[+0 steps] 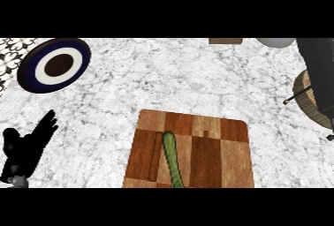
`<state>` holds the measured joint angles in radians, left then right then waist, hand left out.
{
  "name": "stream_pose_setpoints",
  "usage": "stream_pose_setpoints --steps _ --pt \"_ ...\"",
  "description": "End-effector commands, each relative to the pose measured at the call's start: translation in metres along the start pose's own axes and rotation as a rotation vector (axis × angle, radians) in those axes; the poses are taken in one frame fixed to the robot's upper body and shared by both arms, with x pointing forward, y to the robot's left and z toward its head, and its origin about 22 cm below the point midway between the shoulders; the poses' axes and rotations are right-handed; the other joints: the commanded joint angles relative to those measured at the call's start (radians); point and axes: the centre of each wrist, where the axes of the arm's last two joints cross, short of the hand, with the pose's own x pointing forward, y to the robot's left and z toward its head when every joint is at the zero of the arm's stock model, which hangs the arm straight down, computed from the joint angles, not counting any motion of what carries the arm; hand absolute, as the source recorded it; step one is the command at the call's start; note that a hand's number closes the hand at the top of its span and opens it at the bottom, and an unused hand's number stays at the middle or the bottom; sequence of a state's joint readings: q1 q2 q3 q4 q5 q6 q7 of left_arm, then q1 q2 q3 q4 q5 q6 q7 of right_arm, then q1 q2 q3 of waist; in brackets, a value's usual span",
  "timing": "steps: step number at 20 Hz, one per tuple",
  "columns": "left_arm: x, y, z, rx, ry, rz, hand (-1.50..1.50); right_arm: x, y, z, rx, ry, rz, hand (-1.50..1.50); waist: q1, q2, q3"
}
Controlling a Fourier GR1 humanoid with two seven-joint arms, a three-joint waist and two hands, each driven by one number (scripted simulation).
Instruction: Pick the sweet potato from the cutting board and place it in the tiered basket
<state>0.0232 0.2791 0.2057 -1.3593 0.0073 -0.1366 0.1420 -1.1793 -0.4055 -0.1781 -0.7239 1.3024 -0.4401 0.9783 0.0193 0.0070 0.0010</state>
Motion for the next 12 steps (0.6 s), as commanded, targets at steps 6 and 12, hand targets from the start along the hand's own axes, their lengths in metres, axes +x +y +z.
stream_pose_setpoints --steps 6,12 --pt "-0.010 -0.006 -0.007 0.003 -0.008 -0.006 0.00 -0.050 -0.020 -0.077 -0.017 0.071 -0.144 1.50 0.003 0.003 -0.001" --pt "0.004 -0.005 -0.002 -0.007 -0.014 0.004 0.00 -0.112 0.002 -0.096 -0.038 -0.060 0.431 1.50 0.001 0.010 -0.006"
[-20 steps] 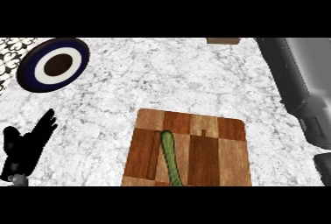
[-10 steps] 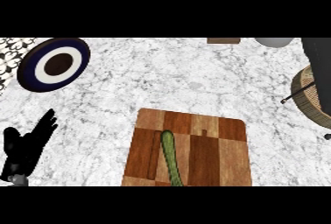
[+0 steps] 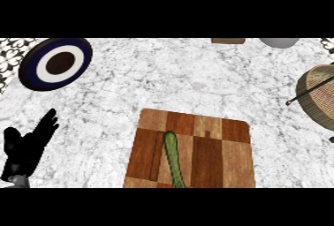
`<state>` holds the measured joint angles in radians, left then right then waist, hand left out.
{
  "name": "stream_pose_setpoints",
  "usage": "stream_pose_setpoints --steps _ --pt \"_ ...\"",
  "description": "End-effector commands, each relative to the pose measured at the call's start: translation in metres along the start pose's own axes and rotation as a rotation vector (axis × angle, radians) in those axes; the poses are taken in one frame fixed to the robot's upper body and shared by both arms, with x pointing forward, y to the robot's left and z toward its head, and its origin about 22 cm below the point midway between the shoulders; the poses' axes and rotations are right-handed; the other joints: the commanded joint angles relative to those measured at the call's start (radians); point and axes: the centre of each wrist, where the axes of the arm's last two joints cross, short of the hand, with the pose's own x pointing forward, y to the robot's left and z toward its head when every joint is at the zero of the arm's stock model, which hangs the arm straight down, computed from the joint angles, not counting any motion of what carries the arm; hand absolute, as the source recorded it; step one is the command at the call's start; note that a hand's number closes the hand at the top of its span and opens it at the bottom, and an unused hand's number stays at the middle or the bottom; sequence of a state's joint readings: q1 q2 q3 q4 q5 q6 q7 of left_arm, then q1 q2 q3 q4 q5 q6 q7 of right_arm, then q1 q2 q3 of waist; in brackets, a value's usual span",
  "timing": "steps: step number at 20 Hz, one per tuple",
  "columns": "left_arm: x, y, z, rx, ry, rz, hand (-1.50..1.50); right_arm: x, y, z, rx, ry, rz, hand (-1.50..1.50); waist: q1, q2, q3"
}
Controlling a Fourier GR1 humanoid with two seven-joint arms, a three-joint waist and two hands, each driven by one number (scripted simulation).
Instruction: Pick the sweet potato from the cutting board and place it in the tiered basket
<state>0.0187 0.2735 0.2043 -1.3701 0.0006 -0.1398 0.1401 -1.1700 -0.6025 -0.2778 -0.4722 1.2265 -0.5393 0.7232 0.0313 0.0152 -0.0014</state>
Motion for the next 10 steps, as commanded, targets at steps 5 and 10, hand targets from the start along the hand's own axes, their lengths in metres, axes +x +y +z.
stream_pose_setpoints --steps 5,10 --pt "-0.013 -0.011 0.004 -0.016 0.019 0.003 0.00 -0.033 -0.013 -0.036 0.001 -0.135 0.508 1.50 0.002 -0.003 0.000" --pt "-0.003 0.008 0.007 0.003 0.004 -0.001 0.00 -0.024 -0.048 -0.060 0.055 -0.203 0.573 1.50 -0.002 -0.009 0.001"
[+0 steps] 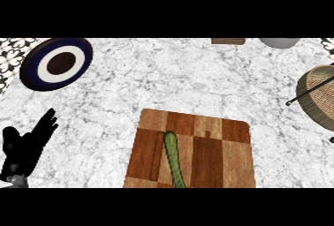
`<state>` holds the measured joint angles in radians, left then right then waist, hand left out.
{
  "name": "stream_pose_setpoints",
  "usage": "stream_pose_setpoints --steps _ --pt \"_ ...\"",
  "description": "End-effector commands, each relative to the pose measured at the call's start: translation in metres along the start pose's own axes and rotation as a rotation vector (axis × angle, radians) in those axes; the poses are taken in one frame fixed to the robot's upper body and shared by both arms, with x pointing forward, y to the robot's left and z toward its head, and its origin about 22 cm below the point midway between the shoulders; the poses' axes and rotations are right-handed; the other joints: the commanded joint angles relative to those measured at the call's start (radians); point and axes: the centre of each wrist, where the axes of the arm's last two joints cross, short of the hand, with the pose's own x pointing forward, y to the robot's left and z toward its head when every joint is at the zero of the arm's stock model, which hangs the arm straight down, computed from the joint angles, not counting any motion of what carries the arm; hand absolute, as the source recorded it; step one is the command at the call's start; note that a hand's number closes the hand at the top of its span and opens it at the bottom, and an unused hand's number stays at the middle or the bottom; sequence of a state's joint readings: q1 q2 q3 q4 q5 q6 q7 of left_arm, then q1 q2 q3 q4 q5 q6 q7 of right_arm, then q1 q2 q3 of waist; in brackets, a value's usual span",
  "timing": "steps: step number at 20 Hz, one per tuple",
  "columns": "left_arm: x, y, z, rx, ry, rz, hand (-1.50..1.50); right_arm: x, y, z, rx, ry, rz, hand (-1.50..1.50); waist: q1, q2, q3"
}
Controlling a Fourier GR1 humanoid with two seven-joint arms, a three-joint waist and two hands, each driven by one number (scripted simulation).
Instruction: Pick the sweet potato from the cutting board and place it in the tiered basket
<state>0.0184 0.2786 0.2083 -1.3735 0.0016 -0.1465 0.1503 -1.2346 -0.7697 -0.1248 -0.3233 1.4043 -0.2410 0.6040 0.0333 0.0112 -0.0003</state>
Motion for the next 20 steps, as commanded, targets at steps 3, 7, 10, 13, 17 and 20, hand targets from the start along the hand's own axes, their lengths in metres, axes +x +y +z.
stream_pose_setpoints --steps 3,7,10,13,17,20 --pt "-0.003 0.014 -0.002 0.016 0.009 0.007 0.00 -0.012 -0.015 -0.013 0.034 -0.086 0.066 1.50 -0.012 -0.005 0.000" --pt "0.018 0.006 0.003 -0.005 -0.012 -0.006 0.00 -0.020 -0.034 -0.026 0.092 -0.092 0.161 1.50 0.012 0.000 0.001" --pt "0.018 0.010 0.001 0.015 0.001 0.006 0.00 -0.026 0.001 -0.016 0.146 -0.079 0.160 1.50 -0.002 -0.002 0.001" --pt "0.007 -0.002 -0.003 0.005 -0.005 0.010 0.00 -0.017 0.011 -0.009 0.299 0.053 0.118 1.50 0.002 0.002 0.001" --pt "-0.005 -0.001 0.010 -0.008 -0.012 0.001 0.00 -0.047 0.002 -0.027 0.483 0.181 0.137 -1.50 0.016 0.003 0.001" --pt "0.001 -0.010 -0.001 0.001 -0.002 0.010 0.00 -0.058 0.044 -0.011 0.498 0.286 0.161 -1.50 0.000 0.005 0.002"
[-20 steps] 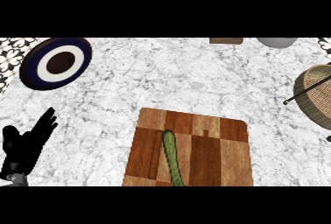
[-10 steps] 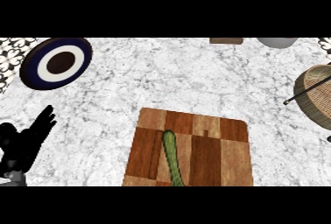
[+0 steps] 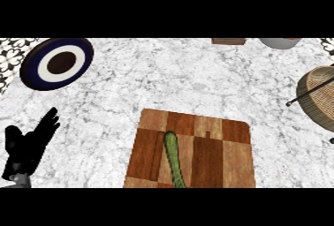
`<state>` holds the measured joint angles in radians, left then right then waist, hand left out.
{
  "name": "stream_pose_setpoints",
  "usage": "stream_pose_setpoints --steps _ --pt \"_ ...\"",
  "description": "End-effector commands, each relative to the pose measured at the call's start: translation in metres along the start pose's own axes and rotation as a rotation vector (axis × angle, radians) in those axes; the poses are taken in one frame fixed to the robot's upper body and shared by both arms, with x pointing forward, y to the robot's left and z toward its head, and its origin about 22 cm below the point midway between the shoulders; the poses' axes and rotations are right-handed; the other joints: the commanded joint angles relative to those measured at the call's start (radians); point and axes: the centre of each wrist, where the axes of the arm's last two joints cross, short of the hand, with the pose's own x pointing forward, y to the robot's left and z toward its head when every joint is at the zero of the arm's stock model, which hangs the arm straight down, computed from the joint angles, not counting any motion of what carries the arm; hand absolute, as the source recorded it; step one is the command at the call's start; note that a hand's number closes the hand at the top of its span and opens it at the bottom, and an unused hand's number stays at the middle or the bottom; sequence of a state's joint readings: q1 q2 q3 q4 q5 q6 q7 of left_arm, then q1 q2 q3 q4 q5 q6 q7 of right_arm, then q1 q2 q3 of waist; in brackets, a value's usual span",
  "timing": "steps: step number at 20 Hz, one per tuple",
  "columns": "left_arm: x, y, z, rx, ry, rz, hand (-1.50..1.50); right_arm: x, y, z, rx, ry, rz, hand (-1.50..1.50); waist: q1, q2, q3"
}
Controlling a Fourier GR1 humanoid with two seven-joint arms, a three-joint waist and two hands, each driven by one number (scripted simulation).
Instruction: Pick the sweet potato from the cutting board and place it in the tiered basket
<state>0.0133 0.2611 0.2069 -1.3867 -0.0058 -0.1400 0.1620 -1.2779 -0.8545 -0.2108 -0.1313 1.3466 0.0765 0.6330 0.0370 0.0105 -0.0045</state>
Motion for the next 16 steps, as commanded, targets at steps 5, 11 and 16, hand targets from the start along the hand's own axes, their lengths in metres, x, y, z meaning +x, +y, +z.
stream_pose_setpoints --steps 5,11,16 --pt "-0.004 0.007 -0.005 0.017 0.013 -0.002 0.00 -0.007 0.010 -0.004 0.004 0.081 -0.170 -1.50 -0.014 -0.001 0.005" --pt "-0.003 0.017 0.008 0.008 0.010 -0.002 0.00 -0.021 -0.039 -0.004 -0.233 0.087 -0.388 -1.50 -0.013 -0.007 0.005" --pt "-0.007 0.015 0.007 0.006 0.017 -0.006 0.00 -0.038 -0.079 -0.003 -0.227 0.249 -0.578 -1.50 -0.031 -0.015 0.004"
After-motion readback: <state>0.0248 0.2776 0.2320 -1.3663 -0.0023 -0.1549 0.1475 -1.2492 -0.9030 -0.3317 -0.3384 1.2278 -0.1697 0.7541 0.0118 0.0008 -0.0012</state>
